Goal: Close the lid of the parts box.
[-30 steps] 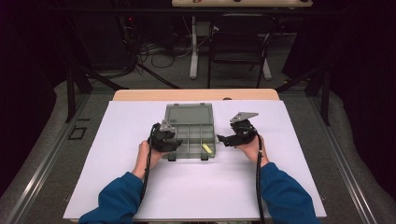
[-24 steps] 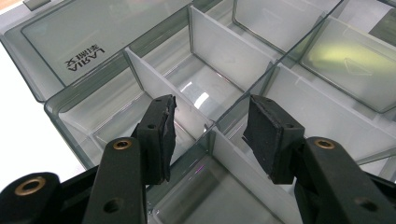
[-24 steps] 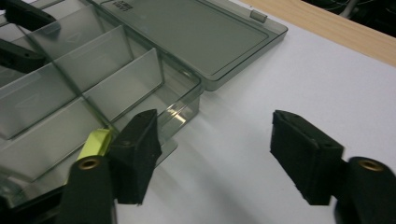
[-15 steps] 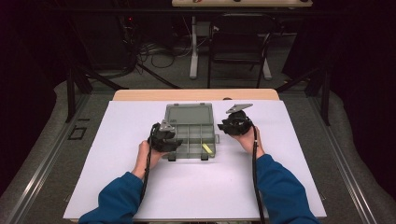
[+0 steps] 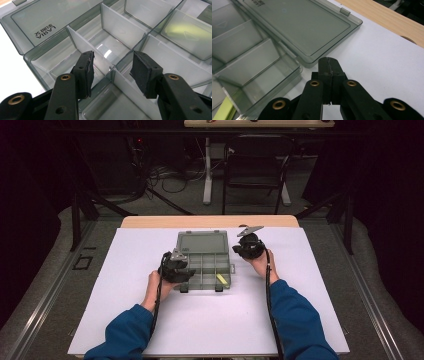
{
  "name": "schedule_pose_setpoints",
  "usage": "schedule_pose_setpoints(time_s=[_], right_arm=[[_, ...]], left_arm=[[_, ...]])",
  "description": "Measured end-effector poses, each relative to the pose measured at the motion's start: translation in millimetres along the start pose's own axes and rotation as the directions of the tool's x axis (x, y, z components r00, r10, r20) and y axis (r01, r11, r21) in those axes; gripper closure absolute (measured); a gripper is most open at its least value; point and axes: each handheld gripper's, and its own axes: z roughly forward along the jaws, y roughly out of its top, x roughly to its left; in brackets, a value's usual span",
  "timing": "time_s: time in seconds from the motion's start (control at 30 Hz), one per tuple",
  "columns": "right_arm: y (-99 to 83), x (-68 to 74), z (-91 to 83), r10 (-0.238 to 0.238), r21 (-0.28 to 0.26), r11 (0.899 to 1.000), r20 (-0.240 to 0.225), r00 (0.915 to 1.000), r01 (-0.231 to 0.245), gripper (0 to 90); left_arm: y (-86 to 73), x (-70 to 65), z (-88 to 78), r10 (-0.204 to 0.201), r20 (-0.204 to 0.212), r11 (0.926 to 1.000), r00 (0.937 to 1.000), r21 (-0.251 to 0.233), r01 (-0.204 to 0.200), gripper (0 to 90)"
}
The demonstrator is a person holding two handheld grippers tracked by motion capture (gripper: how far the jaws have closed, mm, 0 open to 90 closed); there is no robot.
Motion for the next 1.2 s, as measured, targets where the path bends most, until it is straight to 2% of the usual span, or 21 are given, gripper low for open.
schedule_pose_setpoints(time_s=[0.17,0.4,0.57,0.7,0.8,0.83,0.87,0.9,0.97,1.2], right_arm=[[1.8,-2.0,9.9,0.009,0.021,1.0,-0.001,1.0,-0.009,90.0],[-1.3,-1.4,23.5,-0.008,0.072,0.997,0.001,1.0,0.008,90.0],[-3.2,-0.1,28.4,-0.017,0.098,0.995,-0.017,0.9997,0.019,90.0],[-3.5,2.4,32.6,-0.031,0.108,0.994,-0.012,0.9995,0.032,90.0],[-2.5,2.7,32.2,-0.04,0.137,0.99,-0.007,0.9992,0.041,90.0],[-2.5,2.6,32.2,-0.04,0.136,0.99,-0.008,0.9992,0.041,90.0],[-4.1,2.9,34.9,-0.034,0.094,0.995,-0.008,0.9994,0.034,90.0],[-3.1,3.0,33.7,-0.042,0.119,0.992,-0.008,0.9991,0.042,90.0],[-3.2,2.6,33.6,-0.04,0.122,0.992,-0.007,0.9992,0.041,90.0],[-4.0,0.4,34.8,-0.015,0.107,0.994,-0.013,0.9998,0.017,90.0]], left_arm=[[-0.1,0.3,0.0,0.0,0.001,1.0,1.0,-0.001,0.0,52.4],[-0.4,0.5,0.0,-0.002,0.005,1.0,1.0,-0.003,0.002,52.5],[-0.7,1.0,0.3,-0.003,0.009,1.0,1.0,-0.008,0.003,52.6],[-0.8,1.5,0.4,0.001,0.012,1.0,0.9999,-0.009,-0.001,52.7],[-1.0,2.0,0.5,0.002,0.016,0.9999,0.9999,-0.01,-0.001,52.9],[-1.2,2.0,0.6,0.0,0.018,0.9999,0.9998,-0.011,0.0,52.9],[-1.2,2.1,0.6,0.001,0.019,0.9999,0.9998,-0.012,-0.001,53.0],[-1.3,2.3,0.6,0.002,0.019,0.9999,0.9998,-0.012,-0.002,53.0],[-1.3,2.3,0.6,0.005,0.019,0.9999,0.9998,-0.011,-0.005,53.1],[-1.7,2.7,0.6,0.005,0.023,0.9999,0.9997,-0.014,-0.005,53.2]])
